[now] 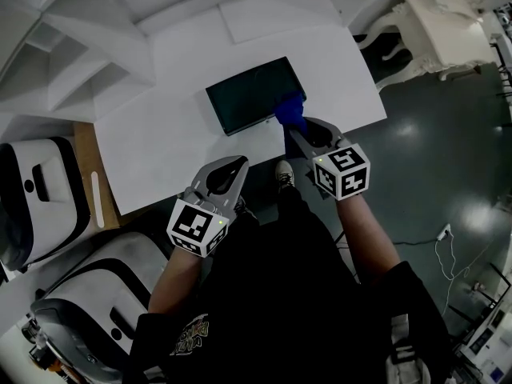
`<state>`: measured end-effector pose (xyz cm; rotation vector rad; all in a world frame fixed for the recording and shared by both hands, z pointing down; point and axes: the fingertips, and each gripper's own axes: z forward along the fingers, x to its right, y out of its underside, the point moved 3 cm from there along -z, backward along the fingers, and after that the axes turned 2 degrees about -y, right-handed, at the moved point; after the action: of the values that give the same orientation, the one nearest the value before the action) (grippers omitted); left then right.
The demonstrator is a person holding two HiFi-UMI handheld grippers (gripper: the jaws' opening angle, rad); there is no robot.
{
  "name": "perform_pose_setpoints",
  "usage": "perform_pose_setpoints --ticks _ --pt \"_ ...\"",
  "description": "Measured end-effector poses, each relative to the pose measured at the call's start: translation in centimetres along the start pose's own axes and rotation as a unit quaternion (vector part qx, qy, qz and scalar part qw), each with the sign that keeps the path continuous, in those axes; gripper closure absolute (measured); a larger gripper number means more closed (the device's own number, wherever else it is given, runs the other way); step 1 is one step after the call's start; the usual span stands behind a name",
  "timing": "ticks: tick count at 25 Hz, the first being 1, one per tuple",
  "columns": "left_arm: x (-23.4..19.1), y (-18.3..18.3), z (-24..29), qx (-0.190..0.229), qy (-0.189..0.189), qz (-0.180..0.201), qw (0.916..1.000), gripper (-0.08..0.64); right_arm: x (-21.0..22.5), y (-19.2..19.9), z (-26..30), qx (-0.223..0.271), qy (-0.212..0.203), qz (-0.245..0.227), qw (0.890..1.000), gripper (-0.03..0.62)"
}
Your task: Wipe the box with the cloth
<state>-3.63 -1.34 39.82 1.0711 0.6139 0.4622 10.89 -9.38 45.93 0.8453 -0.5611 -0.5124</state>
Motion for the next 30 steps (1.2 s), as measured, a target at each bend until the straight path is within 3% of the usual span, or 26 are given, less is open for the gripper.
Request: perform_pose_setpoints --ticks 12,30 --pt "-2.2 0.8 -4.7 0.001 -0.025 -0.01 0.9996 0.559 -5.9 0.9 -0.3 0.014 -0.018 0.023 0.999 0.468" --pt "-3.3 3.6 -9.6 -0.006 0.009 -0.013 0.9999 0.56 -12.7 3.1 -0.6 0.023 0.003 0.041 0.999 0.468"
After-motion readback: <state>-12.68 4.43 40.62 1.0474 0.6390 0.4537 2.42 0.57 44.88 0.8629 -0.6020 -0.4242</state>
